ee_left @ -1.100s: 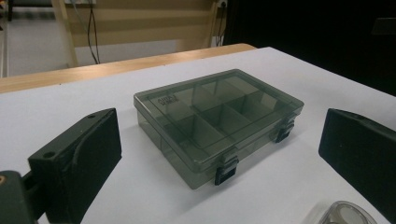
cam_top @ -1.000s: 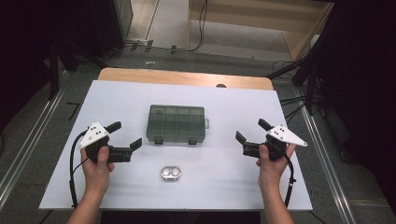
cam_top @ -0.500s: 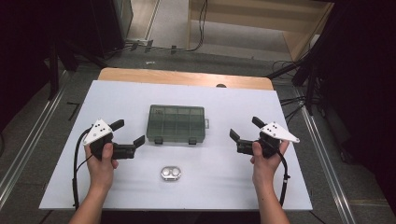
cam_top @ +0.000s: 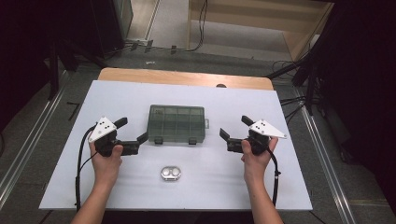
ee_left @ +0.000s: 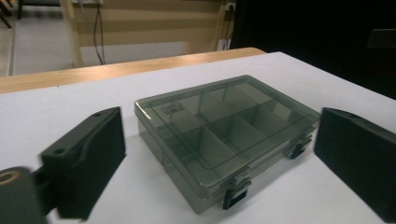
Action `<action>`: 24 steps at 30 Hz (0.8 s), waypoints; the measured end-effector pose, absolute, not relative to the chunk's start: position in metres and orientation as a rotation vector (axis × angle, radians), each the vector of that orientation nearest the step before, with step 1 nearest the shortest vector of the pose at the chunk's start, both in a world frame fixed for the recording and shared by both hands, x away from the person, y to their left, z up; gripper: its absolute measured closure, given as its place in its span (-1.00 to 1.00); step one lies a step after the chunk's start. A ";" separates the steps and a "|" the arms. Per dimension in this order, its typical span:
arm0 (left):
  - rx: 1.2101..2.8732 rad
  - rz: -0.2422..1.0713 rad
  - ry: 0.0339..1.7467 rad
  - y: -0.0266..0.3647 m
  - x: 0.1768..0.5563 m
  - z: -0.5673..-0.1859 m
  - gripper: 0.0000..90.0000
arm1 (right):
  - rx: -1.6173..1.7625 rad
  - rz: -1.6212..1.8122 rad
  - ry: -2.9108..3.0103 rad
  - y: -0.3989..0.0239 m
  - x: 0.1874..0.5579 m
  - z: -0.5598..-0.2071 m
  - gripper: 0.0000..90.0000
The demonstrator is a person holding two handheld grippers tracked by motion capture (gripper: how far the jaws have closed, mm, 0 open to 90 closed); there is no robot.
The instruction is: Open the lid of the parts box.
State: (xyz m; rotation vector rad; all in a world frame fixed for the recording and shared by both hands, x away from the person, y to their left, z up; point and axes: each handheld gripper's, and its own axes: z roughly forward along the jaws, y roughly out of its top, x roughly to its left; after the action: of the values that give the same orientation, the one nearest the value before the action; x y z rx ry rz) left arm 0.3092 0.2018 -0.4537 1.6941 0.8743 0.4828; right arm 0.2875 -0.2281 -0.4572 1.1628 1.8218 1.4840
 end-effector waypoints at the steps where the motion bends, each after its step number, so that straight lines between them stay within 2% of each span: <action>1: 1.692 0.478 0.877 0.202 0.310 -0.454 -0.88 | 1.160 1.484 1.829 -0.227 0.288 -0.458 -1.00; 2: 1.692 0.476 0.879 0.202 0.311 -0.454 -0.88 | 1.153 1.488 1.839 -0.224 0.291 -0.459 -1.00; 4: 1.691 0.471 0.879 0.201 0.312 -0.454 -0.69 | 1.157 1.491 1.850 -0.221 0.293 -0.459 -1.00; 9: 1.698 0.464 0.895 0.198 0.317 -0.457 -0.63 | 1.159 1.502 1.865 -0.217 0.299 -0.462 -1.00; 13: 1.690 0.448 0.919 0.197 0.322 -0.459 -0.43 | 1.162 1.513 1.886 -0.212 0.304 -0.463 -0.97; 14: 1.686 0.447 0.929 0.197 0.323 -0.459 -0.31 | 1.160 1.512 1.877 -0.210 0.306 -0.464 -0.86; 15: 1.681 0.439 0.930 0.198 0.324 -0.460 -0.31 | 1.160 1.512 1.877 -0.210 0.306 -0.464 -0.86; 16: 1.683 0.436 0.931 0.198 0.325 -0.460 -0.11 | 1.161 1.508 1.886 -0.208 0.308 -0.465 -0.85; 17: 1.692 0.438 0.934 0.198 0.326 -0.461 -0.11 | 1.161 1.508 1.886 -0.208 0.308 -0.465 -0.85; 19: 1.714 0.426 0.929 0.197 0.330 -0.463 0.11 | 1.173 1.500 1.901 -0.204 0.311 -0.467 -0.73; 21: 1.739 0.419 0.936 0.196 0.335 -0.465 0.18 | 1.177 1.494 1.909 -0.202 0.313 -0.469 -0.69; 24: 1.753 0.399 0.935 0.197 0.337 -0.469 0.40 | 1.198 1.486 1.914 -0.199 0.316 -0.473 -0.33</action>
State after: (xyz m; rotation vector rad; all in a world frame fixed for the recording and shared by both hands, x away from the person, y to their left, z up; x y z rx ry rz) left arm 0.3372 0.1972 -0.4692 1.7530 0.9355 0.3989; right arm 0.3158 -0.1989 -0.4732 1.1984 1.9136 1.4863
